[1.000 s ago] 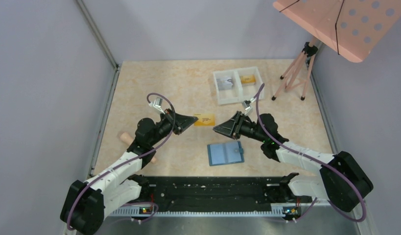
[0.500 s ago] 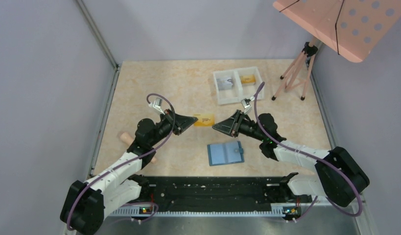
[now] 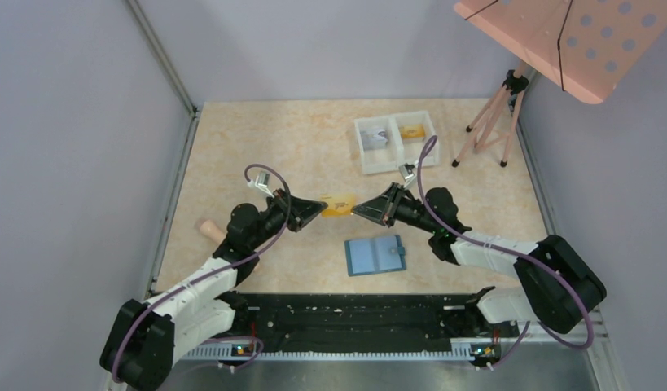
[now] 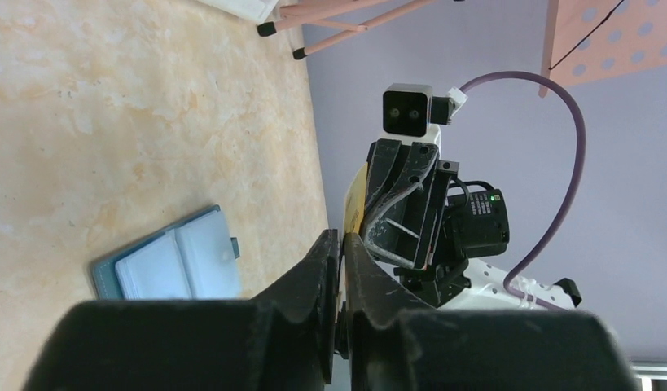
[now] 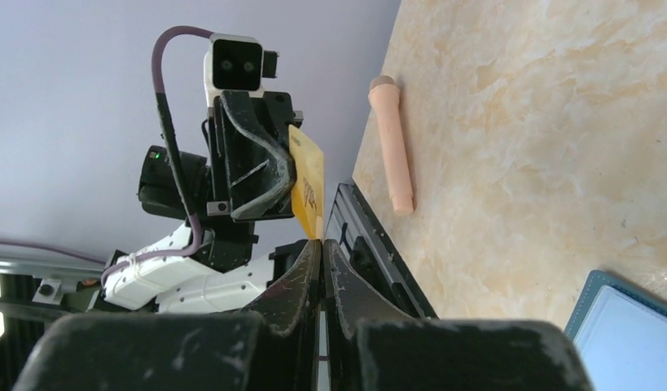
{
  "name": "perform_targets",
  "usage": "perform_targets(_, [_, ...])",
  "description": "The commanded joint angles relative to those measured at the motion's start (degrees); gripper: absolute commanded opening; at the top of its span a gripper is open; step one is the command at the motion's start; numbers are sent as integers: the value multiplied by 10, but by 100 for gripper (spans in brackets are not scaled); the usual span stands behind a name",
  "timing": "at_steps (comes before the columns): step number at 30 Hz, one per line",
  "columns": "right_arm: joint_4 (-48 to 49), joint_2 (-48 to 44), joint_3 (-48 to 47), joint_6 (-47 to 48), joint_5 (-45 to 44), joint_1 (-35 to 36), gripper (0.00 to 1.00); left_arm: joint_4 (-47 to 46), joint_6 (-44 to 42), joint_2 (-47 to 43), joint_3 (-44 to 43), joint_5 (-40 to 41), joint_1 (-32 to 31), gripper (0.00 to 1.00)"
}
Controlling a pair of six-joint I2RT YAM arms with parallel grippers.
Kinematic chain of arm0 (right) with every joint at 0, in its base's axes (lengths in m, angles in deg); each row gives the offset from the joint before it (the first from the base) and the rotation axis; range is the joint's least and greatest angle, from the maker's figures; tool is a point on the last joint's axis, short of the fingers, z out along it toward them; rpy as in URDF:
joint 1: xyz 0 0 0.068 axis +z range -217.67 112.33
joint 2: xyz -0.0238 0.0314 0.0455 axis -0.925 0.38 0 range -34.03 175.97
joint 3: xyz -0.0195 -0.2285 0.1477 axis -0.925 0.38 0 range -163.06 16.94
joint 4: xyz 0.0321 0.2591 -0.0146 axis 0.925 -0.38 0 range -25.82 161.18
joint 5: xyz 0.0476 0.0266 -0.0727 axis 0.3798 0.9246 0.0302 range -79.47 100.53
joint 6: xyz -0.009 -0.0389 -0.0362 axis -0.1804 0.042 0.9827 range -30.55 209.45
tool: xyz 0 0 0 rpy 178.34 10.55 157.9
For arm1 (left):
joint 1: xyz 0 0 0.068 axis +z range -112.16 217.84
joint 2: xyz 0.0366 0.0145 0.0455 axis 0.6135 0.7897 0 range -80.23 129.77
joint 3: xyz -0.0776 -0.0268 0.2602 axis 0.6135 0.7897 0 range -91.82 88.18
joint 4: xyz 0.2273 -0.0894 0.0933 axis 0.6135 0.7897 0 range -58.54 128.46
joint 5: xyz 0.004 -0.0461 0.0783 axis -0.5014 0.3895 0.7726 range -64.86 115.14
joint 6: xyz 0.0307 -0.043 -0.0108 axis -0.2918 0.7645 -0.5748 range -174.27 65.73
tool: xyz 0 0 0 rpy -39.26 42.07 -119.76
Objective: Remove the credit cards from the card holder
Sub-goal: Place the credit card in the storage box.
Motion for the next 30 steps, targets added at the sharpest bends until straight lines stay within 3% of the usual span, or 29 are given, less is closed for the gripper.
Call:
perform_targets(1, [-24, -20, -36, 38, 8, -36, 0, 26, -17, -18, -5, -3, -3, 22])
perform_targets(5, [-128, -31, -77, 105, 61, -118, 0, 121, -53, -30, -29, 1, -2, 52])
perform_targets(8, [-242, -15, -138, 200, 108, -179, 0, 191, -98, -33, -58, -5, -2, 96])
perform_targets(9, [-294, -7, -166, 234, 115, -195, 0, 218, -113, -33, -69, -5, -2, 99])
perform_targets(13, [-494, 33, -287, 370, 54, -246, 0, 308, -168, -44, -111, 12, -2, 99])
perform_targets(17, [-599, 77, -382, 436, -39, -267, 0, 371, -217, -64, -132, 47, -2, 99])
perform_targets(23, [-697, 157, -517, 516, -177, -268, 0, 408, -269, -97, -134, 82, -1, 98])
perform_targets(30, [-755, 267, -670, 579, -236, -268, 0, 435, -296, -115, -139, 104, -1, 98])
